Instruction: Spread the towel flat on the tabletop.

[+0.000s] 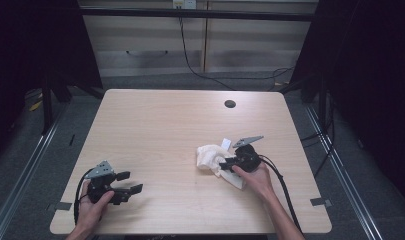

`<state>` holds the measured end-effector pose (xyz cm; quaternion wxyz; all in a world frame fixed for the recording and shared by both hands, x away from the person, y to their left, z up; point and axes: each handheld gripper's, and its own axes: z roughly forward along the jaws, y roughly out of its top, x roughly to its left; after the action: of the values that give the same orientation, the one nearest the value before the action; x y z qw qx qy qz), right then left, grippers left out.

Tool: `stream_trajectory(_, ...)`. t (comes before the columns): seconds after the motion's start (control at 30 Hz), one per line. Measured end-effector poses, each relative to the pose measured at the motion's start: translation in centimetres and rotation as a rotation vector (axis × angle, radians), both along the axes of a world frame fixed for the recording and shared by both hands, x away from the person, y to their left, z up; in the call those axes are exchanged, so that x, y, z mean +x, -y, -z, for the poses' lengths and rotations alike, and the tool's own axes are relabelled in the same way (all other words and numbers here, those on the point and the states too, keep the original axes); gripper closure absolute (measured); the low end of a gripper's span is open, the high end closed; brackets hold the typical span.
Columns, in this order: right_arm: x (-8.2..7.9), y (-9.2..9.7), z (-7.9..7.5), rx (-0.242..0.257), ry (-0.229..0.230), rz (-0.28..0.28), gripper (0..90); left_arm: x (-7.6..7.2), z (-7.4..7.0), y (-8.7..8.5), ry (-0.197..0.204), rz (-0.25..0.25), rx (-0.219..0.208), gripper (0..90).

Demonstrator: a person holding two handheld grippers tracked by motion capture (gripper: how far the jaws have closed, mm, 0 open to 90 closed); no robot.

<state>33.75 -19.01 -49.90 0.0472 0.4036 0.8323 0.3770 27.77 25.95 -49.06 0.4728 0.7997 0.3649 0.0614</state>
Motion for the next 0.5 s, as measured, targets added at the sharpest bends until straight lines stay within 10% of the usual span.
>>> stream_trajectory(0.5, -1.0, -4.3, 0.1, 0.013, 0.006, -0.101, 69.1, 0.0, 0.0, 0.0, -0.005, 0.002, -0.006, 23.0)
